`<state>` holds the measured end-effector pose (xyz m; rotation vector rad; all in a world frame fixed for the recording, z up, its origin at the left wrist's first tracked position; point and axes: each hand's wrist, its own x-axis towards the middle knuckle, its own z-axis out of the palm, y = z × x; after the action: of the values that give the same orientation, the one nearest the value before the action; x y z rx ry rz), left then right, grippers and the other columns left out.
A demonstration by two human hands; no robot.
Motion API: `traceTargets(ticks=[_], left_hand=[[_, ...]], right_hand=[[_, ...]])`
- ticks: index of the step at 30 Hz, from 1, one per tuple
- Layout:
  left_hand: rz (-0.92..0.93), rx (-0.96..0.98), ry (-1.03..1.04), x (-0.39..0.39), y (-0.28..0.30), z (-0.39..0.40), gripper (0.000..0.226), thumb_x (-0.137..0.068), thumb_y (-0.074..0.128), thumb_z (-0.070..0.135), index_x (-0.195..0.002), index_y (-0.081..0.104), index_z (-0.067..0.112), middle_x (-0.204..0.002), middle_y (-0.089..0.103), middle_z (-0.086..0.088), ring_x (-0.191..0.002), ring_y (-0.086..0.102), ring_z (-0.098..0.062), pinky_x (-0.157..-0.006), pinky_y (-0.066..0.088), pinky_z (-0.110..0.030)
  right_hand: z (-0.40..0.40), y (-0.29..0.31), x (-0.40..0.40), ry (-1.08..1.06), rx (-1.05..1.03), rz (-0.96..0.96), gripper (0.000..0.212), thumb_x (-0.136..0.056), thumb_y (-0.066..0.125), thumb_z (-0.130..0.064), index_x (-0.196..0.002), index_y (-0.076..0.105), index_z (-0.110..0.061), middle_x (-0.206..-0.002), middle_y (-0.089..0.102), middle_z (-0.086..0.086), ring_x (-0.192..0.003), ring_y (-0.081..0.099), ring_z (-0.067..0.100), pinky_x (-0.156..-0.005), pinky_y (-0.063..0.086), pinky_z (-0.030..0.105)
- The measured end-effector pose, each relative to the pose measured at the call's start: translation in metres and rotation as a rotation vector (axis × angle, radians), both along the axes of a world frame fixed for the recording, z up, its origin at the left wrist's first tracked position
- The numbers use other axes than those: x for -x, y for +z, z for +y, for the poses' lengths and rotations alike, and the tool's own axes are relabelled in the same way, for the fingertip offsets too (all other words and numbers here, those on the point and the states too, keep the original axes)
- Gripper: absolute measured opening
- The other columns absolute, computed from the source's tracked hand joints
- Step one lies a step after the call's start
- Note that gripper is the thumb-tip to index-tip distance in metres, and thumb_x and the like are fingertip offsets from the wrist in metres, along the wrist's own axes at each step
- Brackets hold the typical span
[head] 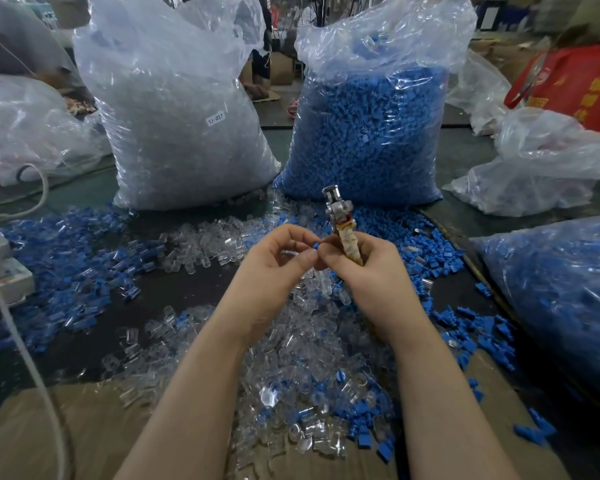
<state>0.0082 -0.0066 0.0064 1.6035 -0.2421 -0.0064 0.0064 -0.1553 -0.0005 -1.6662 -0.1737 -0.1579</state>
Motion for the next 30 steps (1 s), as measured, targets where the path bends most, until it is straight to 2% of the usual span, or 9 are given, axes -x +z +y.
traceTargets(ticks=[3, 7, 9, 11, 13, 20, 24, 27, 30], left_hand=[[-0.022, -0.046, 0.006, -0.002, -0.003, 0.001, 0.02, -0.092, 0.065, 0.009, -0.088, 0.066, 0.029, -0.079, 0.066, 0.016, -0.069, 0.059, 0.002, -0.062, 0.045, -0.012], [-0.018, -0.578, 0.279, -0.007, -0.016, 0.007, 0.015, -0.091, 0.067, 0.018, -0.088, 0.064, 0.033, -0.089, 0.066, 0.011, -0.077, 0.061, -0.007, -0.069, 0.051, -0.026], [0.012, -0.827, 0.27, -0.006, -0.02, 0.008, 0.016, -0.091, 0.067, 0.017, -0.1, 0.068, 0.031, -0.1, 0.066, 0.006, -0.087, 0.063, -0.012, -0.081, 0.053, -0.033], [-0.002, -0.936, 0.223, -0.006, -0.022, 0.008, 0.024, -0.09, 0.068, 0.015, -0.109, 0.07, 0.03, -0.106, 0.061, 0.005, -0.092, 0.062, -0.013, -0.086, 0.052, -0.034], [-0.016, -0.977, 0.19, -0.007, -0.02, 0.007, 0.019, -0.09, 0.067, 0.013, -0.1, 0.072, 0.029, -0.099, 0.062, 0.008, -0.082, 0.06, -0.007, -0.077, 0.051, -0.028], [0.017, -0.969, 0.245, -0.005, -0.019, 0.004, 0.006, -0.091, 0.068, 0.023, -0.087, 0.071, 0.026, -0.084, 0.07, 0.007, -0.074, 0.063, -0.007, -0.07, 0.051, -0.025], [0.004, -0.863, 0.309, -0.005, -0.018, 0.006, 0.012, -0.092, 0.067, 0.029, -0.08, 0.066, 0.028, -0.073, 0.065, 0.012, -0.058, 0.058, 0.003, -0.052, 0.038, -0.014], [-0.022, -0.701, 0.381, -0.004, -0.013, 0.008, 0.013, -0.088, 0.071, 0.029, -0.076, 0.067, 0.026, -0.071, 0.065, 0.012, -0.062, 0.058, 0.001, -0.057, 0.043, -0.02], [0.045, -0.354, 0.399, -0.002, -0.005, 0.007, 0.01, -0.081, 0.075, 0.023, -0.073, 0.069, 0.022, -0.065, 0.069, 0.006, -0.058, 0.062, -0.005, -0.057, 0.052, -0.028]], right_hand=[[0.0, 0.0, -0.001, -0.019, -0.005, 0.004, 0.007, -0.09, 0.069, -0.013, -0.085, 0.07, -0.017, -0.08, 0.073, 0.0, -0.08, 0.07, 0.015, -0.068, 0.052, 0.012], [0.001, -0.007, -0.005, -0.116, 0.1, 0.014, 0.011, -0.087, 0.074, -0.018, -0.079, 0.067, -0.021, -0.073, 0.068, 0.0, -0.062, 0.058, 0.008, -0.059, 0.047, 0.013], [0.001, -0.009, -0.007, -0.148, 0.142, 0.013, 0.012, -0.085, 0.076, -0.022, -0.078, 0.067, -0.022, -0.064, 0.063, -0.007, -0.056, 0.051, 0.0, -0.055, 0.043, 0.013], [0.001, -0.011, -0.009, -0.165, 0.162, 0.008, 0.012, -0.084, 0.077, -0.023, -0.078, 0.067, -0.022, -0.062, 0.062, -0.015, -0.055, 0.051, -0.002, -0.054, 0.043, 0.011], [0.0, -0.013, -0.01, -0.183, 0.174, -0.006, 0.012, -0.084, 0.077, -0.024, -0.078, 0.066, -0.023, -0.063, 0.062, -0.018, -0.056, 0.053, -0.003, -0.055, 0.042, 0.011], [0.0, -0.014, -0.009, -0.182, 0.189, -0.04, 0.014, -0.087, 0.074, -0.019, -0.078, 0.066, -0.026, -0.061, 0.061, -0.023, -0.054, 0.053, -0.004, -0.053, 0.04, 0.009], [-0.001, -0.011, -0.008, -0.138, 0.101, -0.02, 0.009, -0.085, 0.076, -0.016, -0.081, 0.07, -0.02, -0.062, 0.064, -0.011, -0.054, 0.05, -0.001, -0.052, 0.041, 0.011], [-0.001, -0.009, -0.007, -0.15, 0.033, -0.002, 0.009, -0.083, 0.078, -0.015, -0.081, 0.071, -0.019, -0.065, 0.067, -0.013, -0.057, 0.055, -0.001, -0.056, 0.045, 0.01], [-0.002, -0.007, -0.006, -0.156, 0.008, -0.018, 0.009, -0.082, 0.079, -0.014, -0.082, 0.071, -0.019, -0.072, 0.07, -0.011, -0.064, 0.061, -0.003, -0.06, 0.047, 0.009]])
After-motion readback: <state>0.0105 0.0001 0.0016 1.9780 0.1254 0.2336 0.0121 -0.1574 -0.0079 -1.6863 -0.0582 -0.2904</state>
